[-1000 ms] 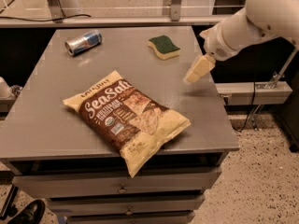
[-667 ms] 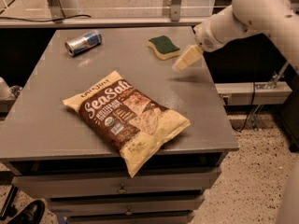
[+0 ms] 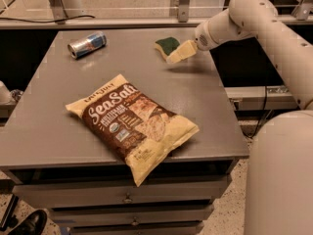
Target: Pick sponge
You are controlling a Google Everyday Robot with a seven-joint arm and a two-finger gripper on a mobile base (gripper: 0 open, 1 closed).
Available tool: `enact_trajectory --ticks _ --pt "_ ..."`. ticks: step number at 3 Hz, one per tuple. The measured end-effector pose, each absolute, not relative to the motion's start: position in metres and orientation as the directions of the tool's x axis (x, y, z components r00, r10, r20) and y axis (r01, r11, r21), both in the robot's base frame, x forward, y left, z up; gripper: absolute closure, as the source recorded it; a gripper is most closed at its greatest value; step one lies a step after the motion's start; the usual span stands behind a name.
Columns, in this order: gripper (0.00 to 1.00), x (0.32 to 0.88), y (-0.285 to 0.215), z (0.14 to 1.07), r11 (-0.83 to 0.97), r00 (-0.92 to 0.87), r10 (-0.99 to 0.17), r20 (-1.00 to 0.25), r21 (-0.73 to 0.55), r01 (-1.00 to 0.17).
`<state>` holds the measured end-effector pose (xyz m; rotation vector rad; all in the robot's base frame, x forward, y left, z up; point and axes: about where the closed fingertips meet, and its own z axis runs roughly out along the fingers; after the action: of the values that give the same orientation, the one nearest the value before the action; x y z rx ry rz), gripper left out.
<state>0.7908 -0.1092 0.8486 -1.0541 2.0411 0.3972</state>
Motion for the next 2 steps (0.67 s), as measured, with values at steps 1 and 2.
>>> enact_trajectory --ticks 1,2 --pt "0.16 0.797 -0.100 0.834 0.626 -0.415 -0.484 -0.770 0.026 -0.779" --pt "0.40 0.800 -0.089 0.833 0.615 -0.437 -0.458 -0.774 0.080 -0.785"
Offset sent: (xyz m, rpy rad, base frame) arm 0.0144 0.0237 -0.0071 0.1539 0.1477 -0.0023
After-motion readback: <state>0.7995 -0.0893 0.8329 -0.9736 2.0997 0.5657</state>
